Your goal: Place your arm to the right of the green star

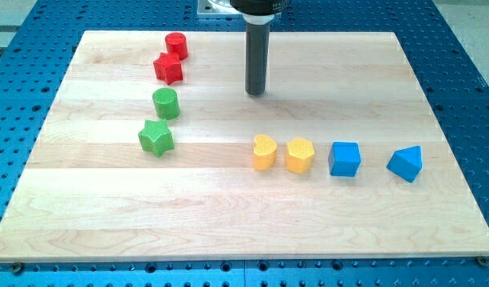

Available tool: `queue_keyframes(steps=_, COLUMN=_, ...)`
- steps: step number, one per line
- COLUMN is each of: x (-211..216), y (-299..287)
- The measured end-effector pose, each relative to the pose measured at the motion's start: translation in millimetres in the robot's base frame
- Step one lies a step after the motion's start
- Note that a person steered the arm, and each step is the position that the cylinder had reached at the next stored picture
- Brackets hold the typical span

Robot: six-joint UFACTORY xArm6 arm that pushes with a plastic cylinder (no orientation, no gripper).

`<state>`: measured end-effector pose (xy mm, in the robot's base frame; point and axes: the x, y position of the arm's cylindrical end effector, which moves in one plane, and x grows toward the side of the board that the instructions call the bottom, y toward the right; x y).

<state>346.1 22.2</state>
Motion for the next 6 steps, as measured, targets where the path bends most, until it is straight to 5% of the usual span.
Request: queue_keyframes(steps=6, x=3.2, y=-5.9)
